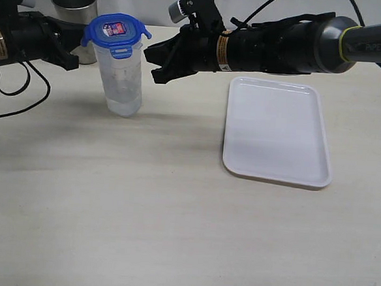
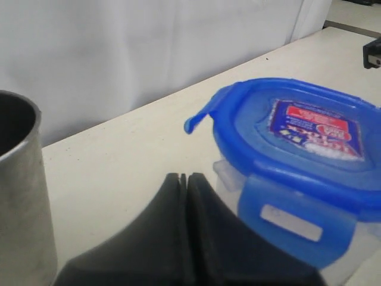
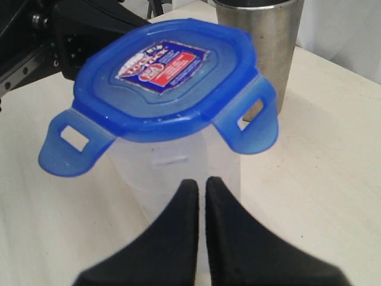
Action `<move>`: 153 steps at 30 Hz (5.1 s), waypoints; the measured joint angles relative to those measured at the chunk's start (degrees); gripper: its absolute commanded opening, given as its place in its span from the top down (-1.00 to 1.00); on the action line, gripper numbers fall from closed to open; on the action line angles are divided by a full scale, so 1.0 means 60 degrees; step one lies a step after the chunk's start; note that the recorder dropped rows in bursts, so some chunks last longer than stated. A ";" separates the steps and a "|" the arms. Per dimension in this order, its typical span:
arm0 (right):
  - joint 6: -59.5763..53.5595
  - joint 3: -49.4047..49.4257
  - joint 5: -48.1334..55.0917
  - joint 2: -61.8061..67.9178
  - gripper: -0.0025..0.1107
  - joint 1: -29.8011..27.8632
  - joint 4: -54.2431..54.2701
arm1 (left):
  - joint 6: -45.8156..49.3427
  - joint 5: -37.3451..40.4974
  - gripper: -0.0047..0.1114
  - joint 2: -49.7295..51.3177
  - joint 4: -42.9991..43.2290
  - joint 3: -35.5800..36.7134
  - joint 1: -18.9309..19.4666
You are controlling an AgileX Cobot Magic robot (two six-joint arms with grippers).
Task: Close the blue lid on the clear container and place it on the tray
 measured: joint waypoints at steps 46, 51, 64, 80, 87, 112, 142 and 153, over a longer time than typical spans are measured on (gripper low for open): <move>0.0027 0.0000 0.0000 0.0000 0.88 0.0000 -0.0023 | -0.1175 -0.0133 0.92 -0.0345 0.1390 0.0000 0.0128; 0.0027 0.0000 0.0000 0.0000 0.88 0.0000 -0.0023 | -0.1282 0.0296 0.92 -0.0385 0.1409 0.0000 0.0128; 0.0027 0.0000 0.0000 0.0000 0.88 0.0000 -0.0023 | -0.1753 0.0647 0.92 -0.0596 0.1467 0.0000 0.0128; 0.0027 0.0000 0.0000 0.0000 0.88 0.0000 -0.0023 | -0.2487 0.0488 0.92 -0.0979 0.2242 0.0000 0.0128; 0.0027 0.0000 0.0000 0.0000 0.88 0.0000 -0.0023 | -0.2581 0.0409 0.92 -0.0979 0.2319 0.0000 0.0128; 0.0064 0.0000 0.0000 0.0000 0.88 0.0000 -0.0023 | -0.3394 0.0978 0.92 -0.1000 0.2705 0.0000 0.0340; 0.0064 0.0000 0.0000 0.0000 0.88 0.0000 -0.0023 | -0.3911 -0.0369 0.92 -0.1352 0.4036 0.0000 0.0465; 0.0064 0.0000 0.0000 0.0000 0.88 0.0000 -0.0023 | -0.3933 -0.0822 0.92 -0.1352 0.4340 0.0000 0.0465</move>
